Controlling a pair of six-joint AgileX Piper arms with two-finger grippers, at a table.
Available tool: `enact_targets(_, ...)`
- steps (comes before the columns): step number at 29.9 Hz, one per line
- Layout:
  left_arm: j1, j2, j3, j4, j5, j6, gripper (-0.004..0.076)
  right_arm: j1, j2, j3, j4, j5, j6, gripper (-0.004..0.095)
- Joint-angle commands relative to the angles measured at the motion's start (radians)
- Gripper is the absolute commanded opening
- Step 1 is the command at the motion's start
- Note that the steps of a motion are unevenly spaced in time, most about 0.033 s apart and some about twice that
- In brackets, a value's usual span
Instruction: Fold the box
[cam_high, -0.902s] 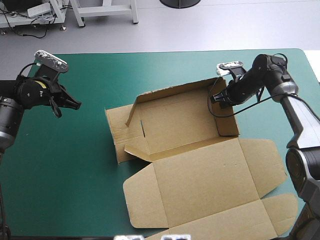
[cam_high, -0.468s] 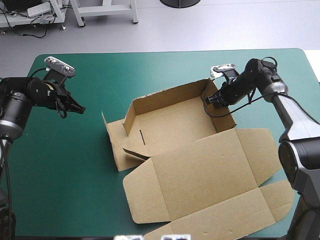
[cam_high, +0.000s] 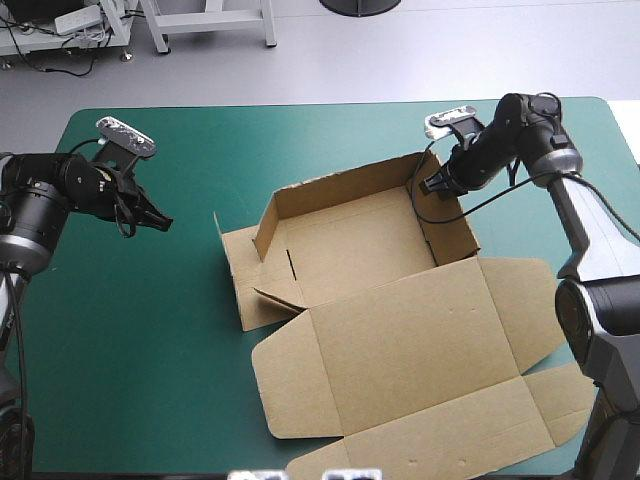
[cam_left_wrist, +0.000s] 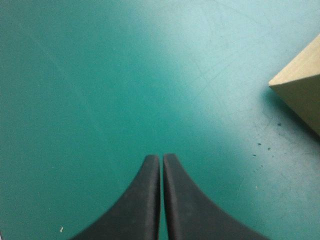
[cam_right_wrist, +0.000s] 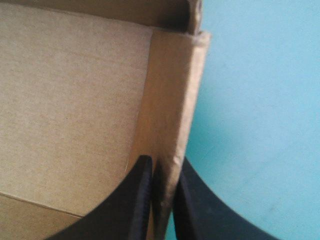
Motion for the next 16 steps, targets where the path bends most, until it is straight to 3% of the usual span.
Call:
enact_targets(1, 0.000, -0.033, -0.027, -0.013, -0.037, 0.002, 0.0008, 0.001, -0.057, -0.118, -0.041, 0.041, 0.022, 0.0164)
enact_targets(6, 0.000, -0.033, -0.027, -0.013, -0.035, 0.009, 0.0008, 0.001, -0.059, -0.167, -0.064, 0.041, 0.084, 0.0302)
enact_targets(16, 0.000, -0.029, -0.027, -0.019, -0.041, 0.016, 0.0008, 0.001, -0.212, -0.165, -0.038, 0.043, 0.201, 0.0310)
